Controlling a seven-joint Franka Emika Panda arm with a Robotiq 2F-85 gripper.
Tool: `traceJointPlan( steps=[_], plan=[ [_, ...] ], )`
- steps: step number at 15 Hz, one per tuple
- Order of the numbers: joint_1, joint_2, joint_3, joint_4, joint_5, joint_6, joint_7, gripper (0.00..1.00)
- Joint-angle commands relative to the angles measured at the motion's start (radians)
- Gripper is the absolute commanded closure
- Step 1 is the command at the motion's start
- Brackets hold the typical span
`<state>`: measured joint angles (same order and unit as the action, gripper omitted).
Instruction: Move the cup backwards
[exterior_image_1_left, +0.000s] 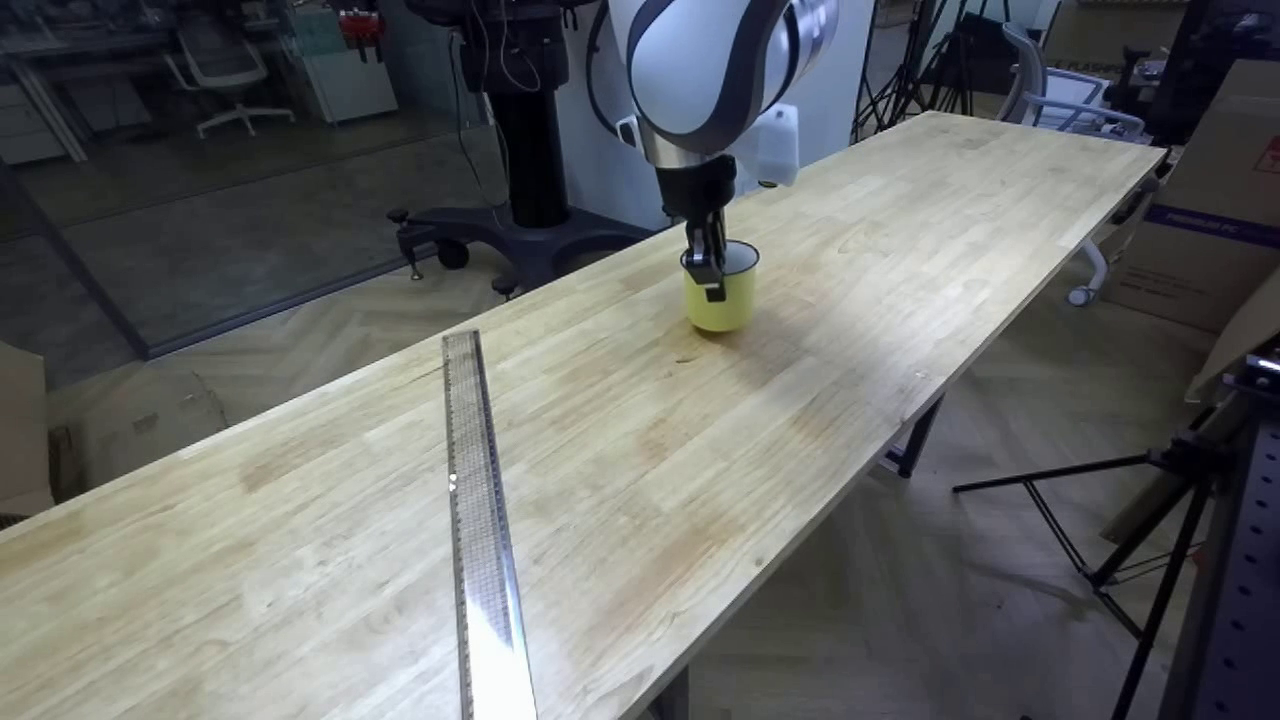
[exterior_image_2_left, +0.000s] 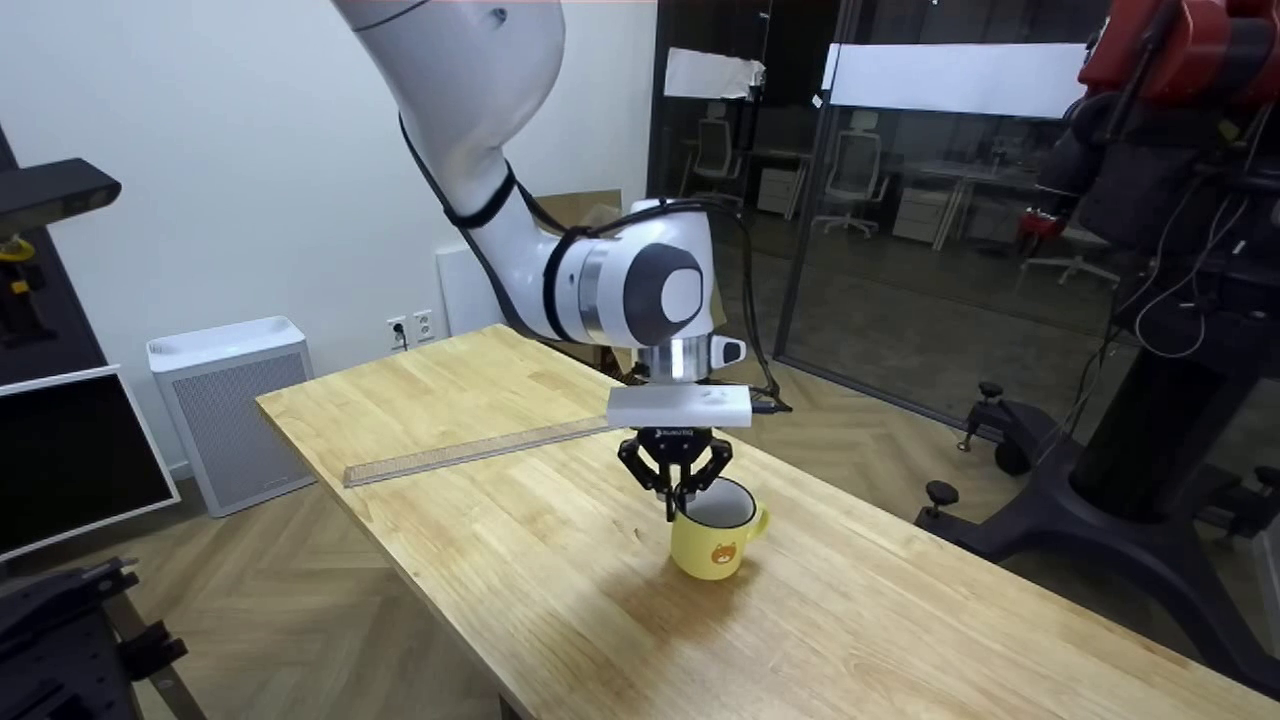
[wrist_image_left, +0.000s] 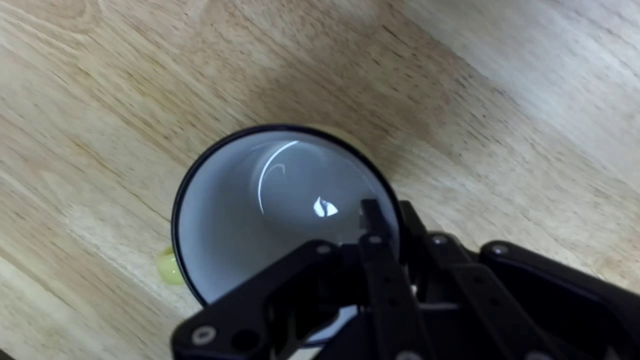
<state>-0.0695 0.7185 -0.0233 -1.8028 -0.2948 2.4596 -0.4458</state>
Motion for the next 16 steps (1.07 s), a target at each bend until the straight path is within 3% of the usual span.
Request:
traceJointPlan(
  steps=[1, 7, 9, 16],
  plan=[
    [0.040, 0.039, -0.037, 0.067, -0.067, -0.015, 0.038, 0.97],
    [0.036, 0.049, -0.031, 0.088, -0.068, 0.002, 0.034, 0.97],
    [0.032, 0.040, -0.026, 0.082, -0.061, 0.008, 0.032, 0.62],
    [0.032, -0.020, -0.026, 0.044, -0.060, 0.034, 0.041, 0.16]
  ],
)
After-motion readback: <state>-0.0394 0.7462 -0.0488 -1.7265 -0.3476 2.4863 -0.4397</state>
